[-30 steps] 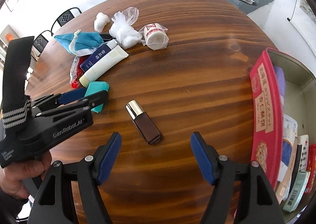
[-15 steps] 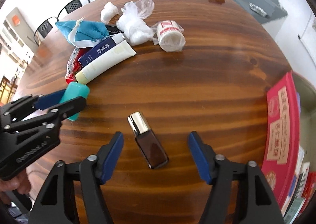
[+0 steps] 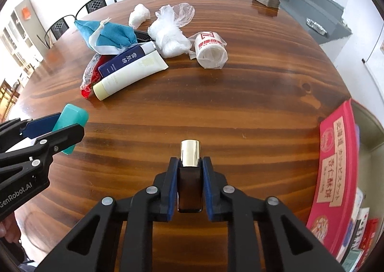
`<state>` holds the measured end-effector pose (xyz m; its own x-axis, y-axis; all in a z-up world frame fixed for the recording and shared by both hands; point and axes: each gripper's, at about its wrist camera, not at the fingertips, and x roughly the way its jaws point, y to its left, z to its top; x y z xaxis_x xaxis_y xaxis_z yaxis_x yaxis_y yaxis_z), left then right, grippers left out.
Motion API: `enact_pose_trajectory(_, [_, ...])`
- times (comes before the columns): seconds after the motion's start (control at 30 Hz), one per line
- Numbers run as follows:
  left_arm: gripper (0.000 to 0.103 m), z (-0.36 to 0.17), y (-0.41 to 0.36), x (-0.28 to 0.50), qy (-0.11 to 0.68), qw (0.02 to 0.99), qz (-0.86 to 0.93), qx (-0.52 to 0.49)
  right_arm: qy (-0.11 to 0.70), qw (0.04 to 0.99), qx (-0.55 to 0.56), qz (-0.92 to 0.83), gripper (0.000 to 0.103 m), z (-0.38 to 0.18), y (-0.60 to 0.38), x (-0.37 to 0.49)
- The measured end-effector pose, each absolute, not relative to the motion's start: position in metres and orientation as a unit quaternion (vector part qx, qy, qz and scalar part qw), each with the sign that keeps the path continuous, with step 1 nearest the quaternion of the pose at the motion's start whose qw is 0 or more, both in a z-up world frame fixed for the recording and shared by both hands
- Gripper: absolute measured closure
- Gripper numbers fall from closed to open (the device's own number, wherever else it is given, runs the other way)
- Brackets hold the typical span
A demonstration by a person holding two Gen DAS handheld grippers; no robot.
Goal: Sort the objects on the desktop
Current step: 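Grasp the teal soap with the left tool while the right tool grasps the brown bottle, then carry the soap and brown bottle into the cardboard box and release both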
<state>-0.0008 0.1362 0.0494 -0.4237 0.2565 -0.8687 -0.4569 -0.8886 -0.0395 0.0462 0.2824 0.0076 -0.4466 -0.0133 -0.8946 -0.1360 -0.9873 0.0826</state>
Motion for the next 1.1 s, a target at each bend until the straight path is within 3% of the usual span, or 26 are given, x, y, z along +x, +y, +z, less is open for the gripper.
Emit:
enact_pose_trajectory(0.57, [0.060, 0.074, 0.158, 0.039, 0.094, 0.215, 0.855, -0.462, 0.116, 0.032, -0.448, 0.886, 0.081, 0.078, 0.314, 0.094])
enact_pose_trajectory(1.1, [0.060, 0.096, 0.256, 0.079, 0.128, 0.316, 0.837, -0.429, 0.167, 0.121, -0.418, 0.885, 0.081, 0.091, 0.397, 0.173])
